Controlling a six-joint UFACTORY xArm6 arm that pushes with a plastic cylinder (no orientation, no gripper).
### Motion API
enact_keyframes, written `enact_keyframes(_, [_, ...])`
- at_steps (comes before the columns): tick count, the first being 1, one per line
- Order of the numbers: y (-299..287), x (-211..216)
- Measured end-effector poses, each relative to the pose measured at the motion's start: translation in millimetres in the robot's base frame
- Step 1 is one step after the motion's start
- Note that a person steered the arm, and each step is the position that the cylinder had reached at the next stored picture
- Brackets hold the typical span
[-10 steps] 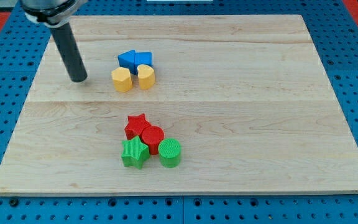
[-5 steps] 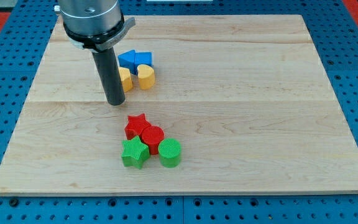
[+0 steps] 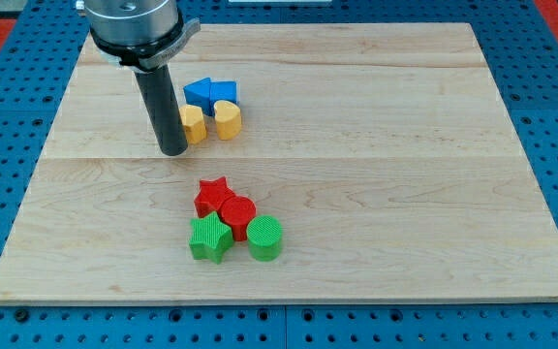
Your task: Move the yellow hexagon upwards slightly
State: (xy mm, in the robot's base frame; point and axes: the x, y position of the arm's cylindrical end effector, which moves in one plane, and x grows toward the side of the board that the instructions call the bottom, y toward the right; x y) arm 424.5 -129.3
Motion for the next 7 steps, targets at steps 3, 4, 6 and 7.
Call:
enact_keyframes(3, [2.8,-0.8])
enact_keyframes(4, [0.3,-1.9])
enact_keyframes(6, [-1.1,-3.0])
enact_keyframes(7, [-2.1,-7.2])
